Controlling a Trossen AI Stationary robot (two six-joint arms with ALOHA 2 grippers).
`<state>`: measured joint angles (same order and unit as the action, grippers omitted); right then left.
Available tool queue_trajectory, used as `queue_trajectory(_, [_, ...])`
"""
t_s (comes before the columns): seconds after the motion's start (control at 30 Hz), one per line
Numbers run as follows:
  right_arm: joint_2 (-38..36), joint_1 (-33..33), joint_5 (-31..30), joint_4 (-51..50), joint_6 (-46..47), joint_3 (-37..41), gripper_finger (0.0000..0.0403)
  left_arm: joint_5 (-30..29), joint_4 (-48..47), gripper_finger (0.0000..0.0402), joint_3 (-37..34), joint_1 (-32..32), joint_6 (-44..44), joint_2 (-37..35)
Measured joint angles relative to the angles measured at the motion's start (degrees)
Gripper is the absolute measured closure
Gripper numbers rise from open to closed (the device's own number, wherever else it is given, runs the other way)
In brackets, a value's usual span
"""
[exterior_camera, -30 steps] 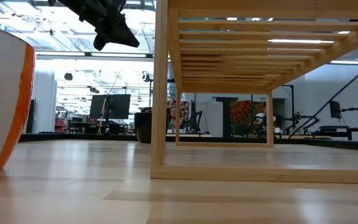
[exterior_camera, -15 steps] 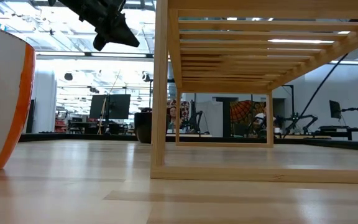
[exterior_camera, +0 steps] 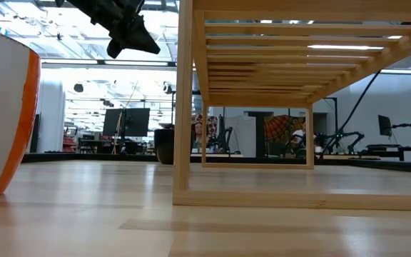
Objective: Place coffee mugs
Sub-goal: Put the white blue mug on the shelf
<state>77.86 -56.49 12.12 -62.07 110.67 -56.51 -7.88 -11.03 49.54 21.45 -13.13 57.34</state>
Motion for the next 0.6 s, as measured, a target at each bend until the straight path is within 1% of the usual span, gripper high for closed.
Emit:
queue_trajectory(0.2, [4.03,0.0,0.16,-0.11,-0.41,0.0,0.0174,0.02,0.04,0.0401,0.0,0.0,0.0,0.0])
queue_trajectory(0.3, [5.61,0.0,1.38,0.03,-2.05,0.0,0.0195,0.02,0.07,0.0401,0.0,0.0,0.01,0.0])
queue_trajectory(0.4, [5.86,0.0,2.46,0.73,-3.31,0.0,0.0244,0.02,0.02,0.0401,0.0,0.0,0.22,0.0])
queue_trajectory(0.53, [3.39,0.0,2.94,1.26,-4.28,-0.49,0.0349,0.01,0.03,0.0401,0.0,0.0,0.22,0.0])
queue_trajectory(0.57, [2.25,0.0,3.02,1.26,-4.83,-0.76,0.0368,0.01,0.01,0.0401,0.0,0.0,0.22,0.0])
queue_trajectory(0.6, [0.99,0.0,3.14,1.08,-5.54,-0.94,0.0367,0.0,0.01,0.0401,-0.01,0.0,0.22,0.0])
